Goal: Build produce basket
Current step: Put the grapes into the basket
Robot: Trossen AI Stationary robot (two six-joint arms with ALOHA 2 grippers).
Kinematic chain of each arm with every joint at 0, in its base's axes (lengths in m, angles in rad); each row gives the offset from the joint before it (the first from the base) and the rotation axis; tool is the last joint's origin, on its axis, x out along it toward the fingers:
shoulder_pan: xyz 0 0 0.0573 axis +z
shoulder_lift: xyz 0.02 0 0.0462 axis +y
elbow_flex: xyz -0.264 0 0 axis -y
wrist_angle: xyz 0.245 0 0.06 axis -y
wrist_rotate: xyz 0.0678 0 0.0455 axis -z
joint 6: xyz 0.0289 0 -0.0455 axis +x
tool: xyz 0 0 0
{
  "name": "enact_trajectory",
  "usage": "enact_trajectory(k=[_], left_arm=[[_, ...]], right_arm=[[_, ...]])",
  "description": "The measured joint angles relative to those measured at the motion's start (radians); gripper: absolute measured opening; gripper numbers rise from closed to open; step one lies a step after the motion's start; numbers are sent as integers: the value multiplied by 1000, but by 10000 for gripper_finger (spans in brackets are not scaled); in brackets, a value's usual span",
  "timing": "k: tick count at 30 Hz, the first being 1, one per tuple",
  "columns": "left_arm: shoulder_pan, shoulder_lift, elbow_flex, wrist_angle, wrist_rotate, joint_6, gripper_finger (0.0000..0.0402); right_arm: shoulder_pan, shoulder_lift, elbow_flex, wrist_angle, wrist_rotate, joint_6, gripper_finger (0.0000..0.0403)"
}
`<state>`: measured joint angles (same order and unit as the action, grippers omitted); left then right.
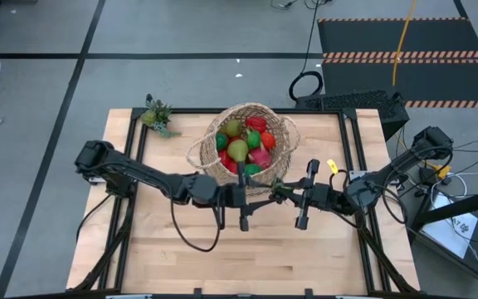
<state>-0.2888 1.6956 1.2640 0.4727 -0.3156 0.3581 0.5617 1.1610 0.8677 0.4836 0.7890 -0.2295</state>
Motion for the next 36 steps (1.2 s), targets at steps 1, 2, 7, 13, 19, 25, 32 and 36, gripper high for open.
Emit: enact_trajectory(k=[1, 2, 7, 13, 19, 25, 32, 36], left_arm=[[-4, -3, 0, 0, -1, 2, 172], [-6, -5, 1, 0, -1, 2, 172], [-1, -6, 5, -4, -27, -12, 172], [10, -6, 5, -4, -30, -61, 172], [21, -6, 5, -3, -19, -81, 173], [21, -6, 5, -4, -15, -45, 168], [21, -6, 5, -5, -18, -19, 102], [22, -6, 5, -6, -18, -11, 57]], right_arm=[[0, 0, 0, 0, -1, 0, 20], [0, 0, 0, 0, -1, 0, 20], [0, 0, 0, -2, 1, 0, 20], [0, 0, 0, -3, -2, 0, 20], [0, 0, 0, -2, -24, -1, 20], [0, 0, 0, -2, -31, -1, 20], [0, 0, 0, -2, -31, -1, 20], [0, 0, 0, -2, -32, 0, 20]])
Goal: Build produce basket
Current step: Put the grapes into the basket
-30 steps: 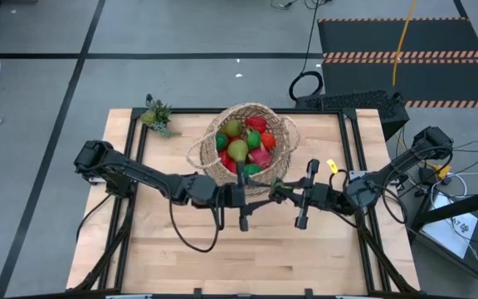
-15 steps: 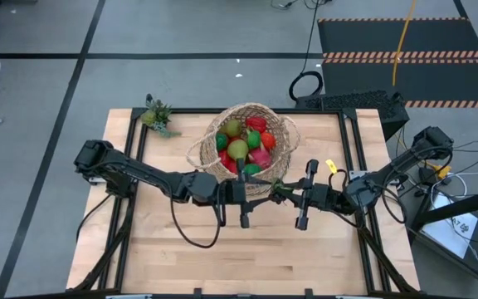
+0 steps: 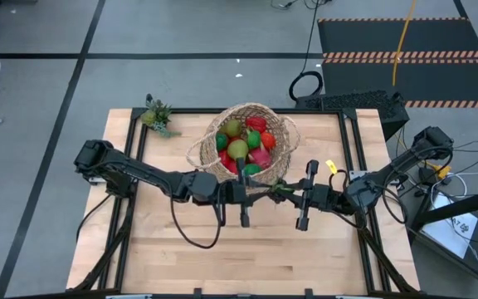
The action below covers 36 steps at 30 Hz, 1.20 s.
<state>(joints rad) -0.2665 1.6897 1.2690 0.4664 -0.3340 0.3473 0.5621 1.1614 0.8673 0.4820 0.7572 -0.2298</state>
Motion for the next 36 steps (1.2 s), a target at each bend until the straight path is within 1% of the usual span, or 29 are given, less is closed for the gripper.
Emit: enact_trajectory(k=[4, 5, 12, 15, 18, 26, 29, 32, 36], left_arm=[[-2, 0, 0, -3, 0, 16, 14], [-2, 0, 0, -6, 0, 16, 8], [-2, 0, 1, -19, 1, 15, 13], [-3, 0, 1, -20, 1, 15, 5], [-3, -6, 1, -24, 2, 14, 6], [-11, -23, 1, -40, 4, 13, 6], [-17, -42, 2, -78, 5, 10, 4], [-21, -66, 2, -118, 5, 11, 4], [-27, -97, 2, -162, 4, 7, 4]], right_arm=[[0, 0, 0, 0, -1, 0, 25], [0, 0, 0, -1, -2, 0, 29], [0, 0, 0, 0, -2, -4, 63], [0, 0, 0, 1, 1, -19, 83], [3, -3, 0, 8, 2, -5, 116], [3, -9, 0, 9, 2, 58, 245], [11, -9, 0, 23, 2, 58, 284], [33, -18, 0, 45, 2, 44, 311], [76, -36, 0, 79, 1, 9, 326]])
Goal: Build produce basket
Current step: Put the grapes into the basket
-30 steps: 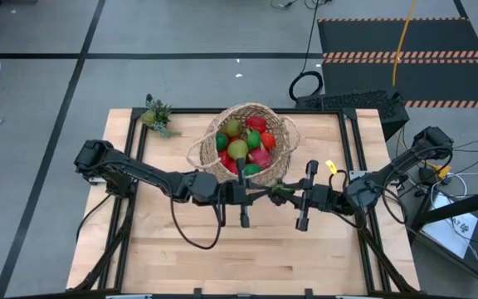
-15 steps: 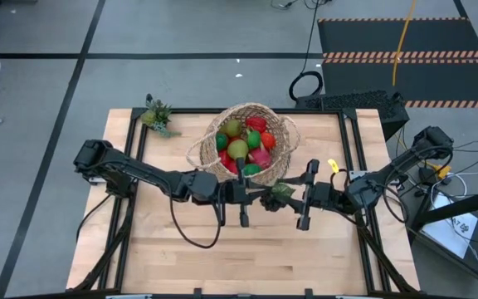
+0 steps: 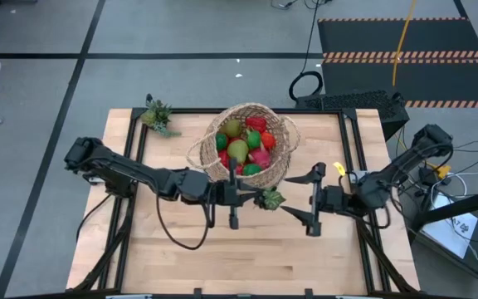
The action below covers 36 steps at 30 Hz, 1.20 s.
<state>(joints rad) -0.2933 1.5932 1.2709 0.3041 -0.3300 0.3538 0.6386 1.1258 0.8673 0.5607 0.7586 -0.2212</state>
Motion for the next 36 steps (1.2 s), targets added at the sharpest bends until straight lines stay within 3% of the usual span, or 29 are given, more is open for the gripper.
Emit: enact_trajectory(k=[8, 18, 36], left_arm=[[-19, -79, 0, -116, -4, -21, 3], [-65, -203, 0, -247, -12, -13, 3], [-170, -240, -2, -395, -12, 231, 6]], right_arm=[[74, -38, 0, -25, 3, -69, 321], [103, -49, 0, -262, 3, -158, 320], [103, -49, 0, -319, 1, -161, 320]])
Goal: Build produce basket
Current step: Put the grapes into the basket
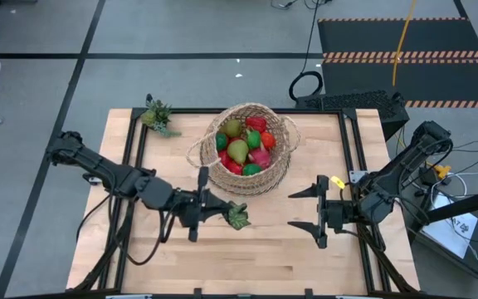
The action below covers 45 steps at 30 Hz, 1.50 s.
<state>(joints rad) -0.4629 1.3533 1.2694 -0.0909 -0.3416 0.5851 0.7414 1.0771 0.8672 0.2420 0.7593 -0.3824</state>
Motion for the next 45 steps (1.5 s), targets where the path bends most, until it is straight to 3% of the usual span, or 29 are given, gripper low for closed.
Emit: enact_trajectory(k=[6, 12, 32, 37, 45], left_arm=[[-11, 0, 0, -29, -3, 10, 4], [-31, 0, 0, -31, -107, 4, 4], [-49, 0, 0, 25, -266, -45, 3], [-50, 0, 0, 57, -380, -65, 7], [-49, 0, 0, 67, -669, -101, 9]], right_arm=[[0, 0, 0, 0, 0, 0, 320], [0, 0, 0, 0, 0, 0, 320], [0, 0, 0, 0, 0, 2, 320], [0, 0, 0, 0, 0, 3, 320], [0, 0, 0, 0, 0, 3, 320]])
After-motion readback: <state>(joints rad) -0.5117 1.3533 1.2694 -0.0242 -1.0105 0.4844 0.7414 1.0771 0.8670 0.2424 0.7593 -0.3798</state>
